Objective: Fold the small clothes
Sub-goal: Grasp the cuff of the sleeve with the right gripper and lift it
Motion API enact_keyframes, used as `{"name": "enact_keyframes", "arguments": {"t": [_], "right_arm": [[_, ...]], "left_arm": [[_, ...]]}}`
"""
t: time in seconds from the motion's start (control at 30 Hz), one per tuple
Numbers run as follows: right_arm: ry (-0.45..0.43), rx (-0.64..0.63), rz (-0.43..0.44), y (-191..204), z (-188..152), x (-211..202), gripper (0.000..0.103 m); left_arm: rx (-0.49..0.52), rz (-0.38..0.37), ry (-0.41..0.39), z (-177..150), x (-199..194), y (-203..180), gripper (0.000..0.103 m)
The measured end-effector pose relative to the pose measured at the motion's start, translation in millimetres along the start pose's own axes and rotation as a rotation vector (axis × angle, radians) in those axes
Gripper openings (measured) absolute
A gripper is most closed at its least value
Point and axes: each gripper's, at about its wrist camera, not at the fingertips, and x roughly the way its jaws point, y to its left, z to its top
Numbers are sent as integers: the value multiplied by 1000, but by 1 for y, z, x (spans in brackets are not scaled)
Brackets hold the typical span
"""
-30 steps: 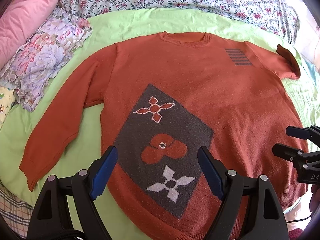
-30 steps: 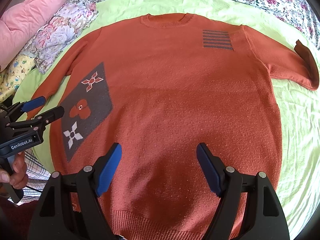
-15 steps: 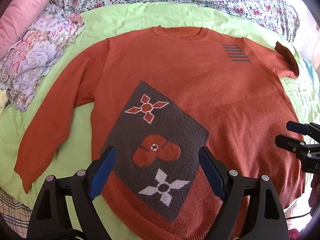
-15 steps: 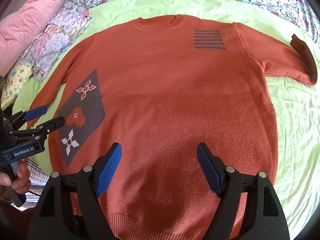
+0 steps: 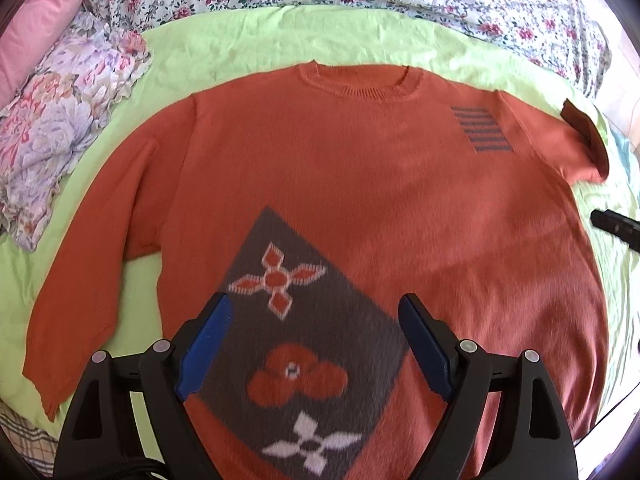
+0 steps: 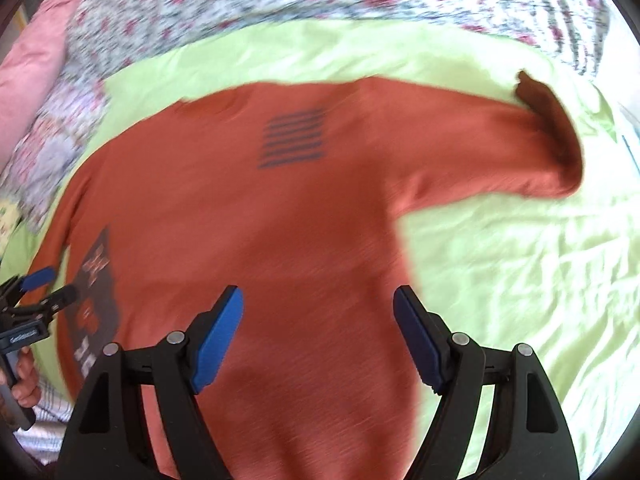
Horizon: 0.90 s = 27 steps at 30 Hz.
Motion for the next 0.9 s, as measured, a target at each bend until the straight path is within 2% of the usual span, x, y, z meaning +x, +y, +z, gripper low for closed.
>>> {"name": "enact_keyframes", "arguments": {"t": [0.17, 0.33, 0.53, 0.7, 0.8, 0.83, 0.87, 0.9], "right_arm": [[-47, 76, -52, -65, 41, 3, 78], [-53, 175, -121, -130, 86, 21, 78], [-92, 209, -237, -198, 146, 32, 78], [-64, 162, -291, -219, 183, 66, 78], [-1, 135, -317, -231, 195, 91, 77], [21, 130, -317, -234, 197, 97, 71], [44, 123, -322, -237, 198, 104, 53], [67, 127, -316, -241, 198, 111, 41]], "left_arm": [[-17, -2, 3, 23, 12, 0, 86], [-37, -6, 19, 47, 30, 1, 86], [-68, -5, 26, 74, 50, 2, 86], [-102, -3, 40, 91, 68, 5, 86], [-115, 0, 60, 98, 80, 5, 86], [-118, -1, 67, 100, 83, 5, 86], [-120, -3, 72, 101, 86, 5, 86], [-121, -4, 76, 102, 88, 5, 86]]}}
